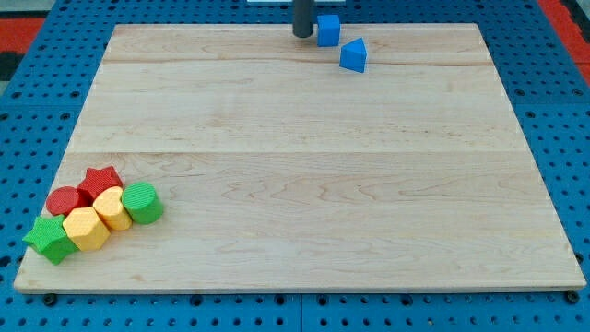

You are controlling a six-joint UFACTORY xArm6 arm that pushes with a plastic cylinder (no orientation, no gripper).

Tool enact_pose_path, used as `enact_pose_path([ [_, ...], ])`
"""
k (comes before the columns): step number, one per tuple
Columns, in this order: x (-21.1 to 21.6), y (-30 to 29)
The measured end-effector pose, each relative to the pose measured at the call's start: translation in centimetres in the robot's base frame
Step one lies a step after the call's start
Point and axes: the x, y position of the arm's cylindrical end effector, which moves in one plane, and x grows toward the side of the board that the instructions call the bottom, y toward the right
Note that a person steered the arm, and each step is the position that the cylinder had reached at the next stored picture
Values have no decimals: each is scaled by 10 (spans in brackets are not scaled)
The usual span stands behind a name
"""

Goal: Push blue triangle below to the blue cube

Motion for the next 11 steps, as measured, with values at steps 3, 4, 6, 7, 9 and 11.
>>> enact_pose_path([
  [3,37,102],
  [4,18,114],
  [6,41,164],
  [7,41,139],
  [9,57,94],
  [11,93,47],
])
